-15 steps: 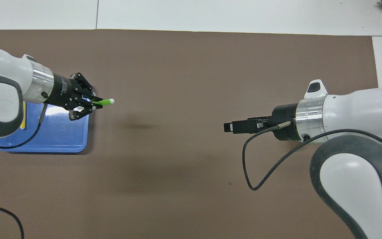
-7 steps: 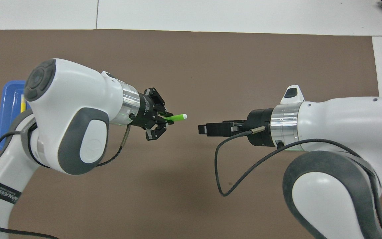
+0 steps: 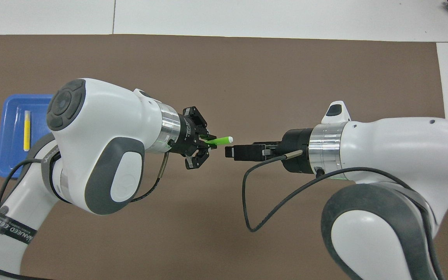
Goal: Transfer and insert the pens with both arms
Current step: 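Lift the green pen with the left gripper while the right gripper approaches, then grasp the green pen with the right gripper and open the left gripper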
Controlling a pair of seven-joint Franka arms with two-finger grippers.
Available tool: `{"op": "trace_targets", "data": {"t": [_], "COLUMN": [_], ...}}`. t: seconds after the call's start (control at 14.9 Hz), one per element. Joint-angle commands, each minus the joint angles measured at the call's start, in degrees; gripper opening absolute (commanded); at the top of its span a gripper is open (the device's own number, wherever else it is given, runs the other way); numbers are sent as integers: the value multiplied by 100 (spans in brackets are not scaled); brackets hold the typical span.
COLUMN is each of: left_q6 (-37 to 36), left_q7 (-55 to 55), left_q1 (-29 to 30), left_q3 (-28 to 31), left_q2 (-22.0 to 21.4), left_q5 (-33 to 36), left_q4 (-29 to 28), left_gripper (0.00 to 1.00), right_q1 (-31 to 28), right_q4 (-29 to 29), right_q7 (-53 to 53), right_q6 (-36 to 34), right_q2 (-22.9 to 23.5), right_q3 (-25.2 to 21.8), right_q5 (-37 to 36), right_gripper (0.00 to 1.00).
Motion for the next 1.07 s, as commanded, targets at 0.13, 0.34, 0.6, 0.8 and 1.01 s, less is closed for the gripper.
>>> {"op": "trace_targets", "data": {"t": [0.13, 0.34, 0.6, 0.8, 1.01], "left_q6": [-24, 46, 317, 528, 617], "left_q7": [129, 147, 147, 138, 138], "left_q1": [-30, -100, -232, -320, -320], "left_q3": [56, 56, 47, 56, 47], "left_q2": [-671, -689, -715, -715, -715], "left_q5": [-362, -467, -494, -511, -546], "left_q4": [-521, -521, -608, -644, -644], "left_gripper": [0, 0, 0, 0, 0], "right_q1": [39, 57, 57, 66, 101], "right_q4": [82, 108, 161, 161, 143], "right_q7": [2, 19, 37, 37, 37], "right_q6": [303, 365, 356, 347, 304], "right_q2": [237, 289, 298, 298, 281], "right_q3": [32, 32, 32, 32, 32], "right_q5": [36, 36, 36, 36, 36], "right_gripper": [95, 87, 81, 79, 75]}}
